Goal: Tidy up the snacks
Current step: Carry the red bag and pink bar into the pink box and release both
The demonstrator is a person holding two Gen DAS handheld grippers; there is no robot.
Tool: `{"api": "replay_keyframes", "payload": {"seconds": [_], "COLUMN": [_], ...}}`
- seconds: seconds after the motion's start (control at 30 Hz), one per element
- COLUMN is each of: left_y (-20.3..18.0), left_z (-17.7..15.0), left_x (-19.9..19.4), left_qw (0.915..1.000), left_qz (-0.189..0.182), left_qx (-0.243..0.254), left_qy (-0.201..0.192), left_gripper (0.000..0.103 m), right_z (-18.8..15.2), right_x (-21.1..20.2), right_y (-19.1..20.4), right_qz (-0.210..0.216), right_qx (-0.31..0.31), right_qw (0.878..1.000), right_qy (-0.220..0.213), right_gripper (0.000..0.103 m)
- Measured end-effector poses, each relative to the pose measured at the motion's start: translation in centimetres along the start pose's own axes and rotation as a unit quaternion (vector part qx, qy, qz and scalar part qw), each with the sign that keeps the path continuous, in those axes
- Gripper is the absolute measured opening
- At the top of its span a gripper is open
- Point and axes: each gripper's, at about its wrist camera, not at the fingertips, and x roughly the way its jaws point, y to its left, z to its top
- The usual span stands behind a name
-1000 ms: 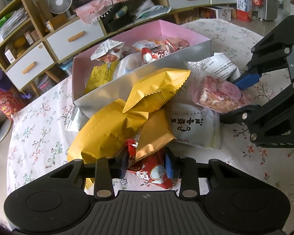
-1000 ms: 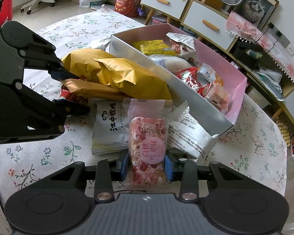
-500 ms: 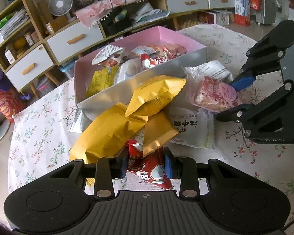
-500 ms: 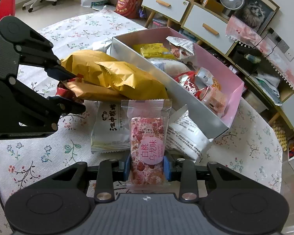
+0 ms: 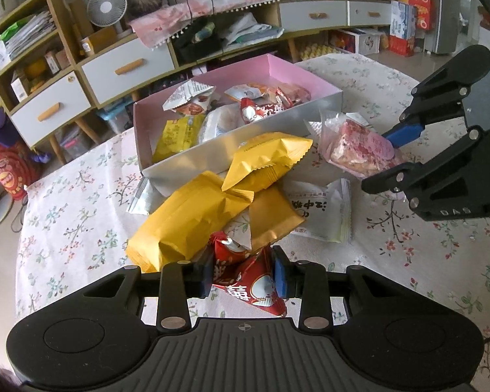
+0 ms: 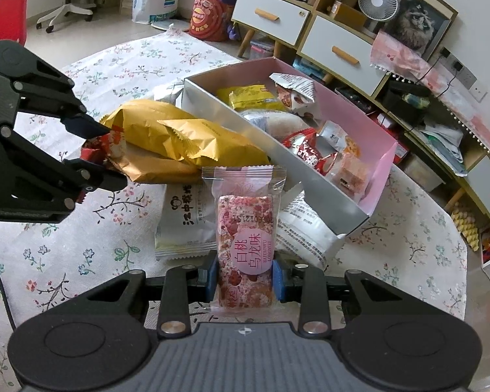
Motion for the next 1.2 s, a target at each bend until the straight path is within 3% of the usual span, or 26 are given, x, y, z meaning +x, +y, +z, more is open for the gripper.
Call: {"api": "replay_keyframes", "payload": {"seconds": [0.67,1.2], "left_y": [1.3,2.5], "left_z": [1.2,5.8], "left_x": [-3.6,-2.3], "left_qw": [0.9991,0.9959], "left_qz": [0.005,0.027], "left_qx": [-0.016,-0.054], "left_qy": [-0.039,-0.067], "left_gripper": [0.032,0.032], "right_z": [1.0,3.4], "right_x": [-2.4,-2.9], "right_y": [-0.7,-4.3], "right_qz": [-0.005,-0.019], "right_qx": [0.025,0.086], "right_qw": [0.999,0.995], "right_qy": [-0.025,-0.052], "right_gripper": [0.012,0.012]}}
